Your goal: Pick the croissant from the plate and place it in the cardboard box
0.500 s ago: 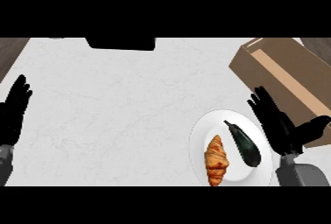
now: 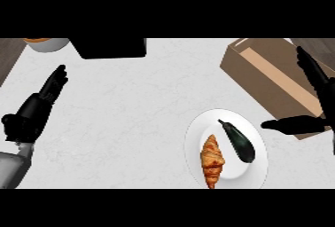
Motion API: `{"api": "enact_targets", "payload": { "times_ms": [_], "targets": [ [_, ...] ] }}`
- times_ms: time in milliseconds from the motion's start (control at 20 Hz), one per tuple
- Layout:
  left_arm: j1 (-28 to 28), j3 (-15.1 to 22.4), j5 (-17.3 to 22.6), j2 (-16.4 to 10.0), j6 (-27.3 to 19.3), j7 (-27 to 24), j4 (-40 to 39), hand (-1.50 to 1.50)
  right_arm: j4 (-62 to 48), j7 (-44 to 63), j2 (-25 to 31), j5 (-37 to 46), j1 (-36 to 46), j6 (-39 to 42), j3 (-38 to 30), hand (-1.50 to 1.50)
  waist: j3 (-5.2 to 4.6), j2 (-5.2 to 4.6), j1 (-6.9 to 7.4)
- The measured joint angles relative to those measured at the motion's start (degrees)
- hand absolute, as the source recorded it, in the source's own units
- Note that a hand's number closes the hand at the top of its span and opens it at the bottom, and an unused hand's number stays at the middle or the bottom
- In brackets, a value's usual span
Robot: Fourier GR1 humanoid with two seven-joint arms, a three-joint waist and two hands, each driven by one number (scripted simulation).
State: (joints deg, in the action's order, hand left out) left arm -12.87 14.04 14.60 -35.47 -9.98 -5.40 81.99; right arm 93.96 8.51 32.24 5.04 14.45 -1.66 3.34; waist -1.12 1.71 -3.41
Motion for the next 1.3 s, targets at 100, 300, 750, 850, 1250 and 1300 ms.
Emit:
{"api": "enact_targets", "payload": {
  "times_ms": [100,300,750,850,1250,1300],
  "targets": [
    [-0.09,1.24,-0.41,0.35,1.26,-0.89,1.02,0.00,4.82,2.99,2.77,5.11,-0.69,-0.33,2.39,-1.50,0.27,-0.13,-0.01],
    [-0.13,2.51,-0.82,0.81,3.14,-2.17,2.20,0.00,14.46,8.39,8.51,13.05,-2.00,2.87,7.42,-1.50,0.63,-0.56,0.71],
    [-2.60,4.64,-2.99,3.12,4.11,-1.35,3.64,0.00,27.66,28.77,12.96,22.60,0.97,18.90,21.80,-1.50,0.83,-1.36,3.21],
    [-2.64,4.87,-3.35,3.43,4.21,-1.38,3.73,0.00,28.81,34.21,12.39,22.59,2.59,23.96,25.46,-1.50,0.81,-1.44,3.69],
    [-3.56,4.66,-3.83,4.32,5.44,-1.65,3.25,0.00,23.52,47.41,1.33,22.22,10.59,34.49,38.30,-1.50,0.79,-1.60,4.83],
    [-3.78,4.42,-3.88,4.44,5.56,-1.91,2.58,0.00,22.40,48.25,-0.28,22.31,11.36,34.90,39.41,-1.50,0.80,-1.63,4.67]
  ]
}}
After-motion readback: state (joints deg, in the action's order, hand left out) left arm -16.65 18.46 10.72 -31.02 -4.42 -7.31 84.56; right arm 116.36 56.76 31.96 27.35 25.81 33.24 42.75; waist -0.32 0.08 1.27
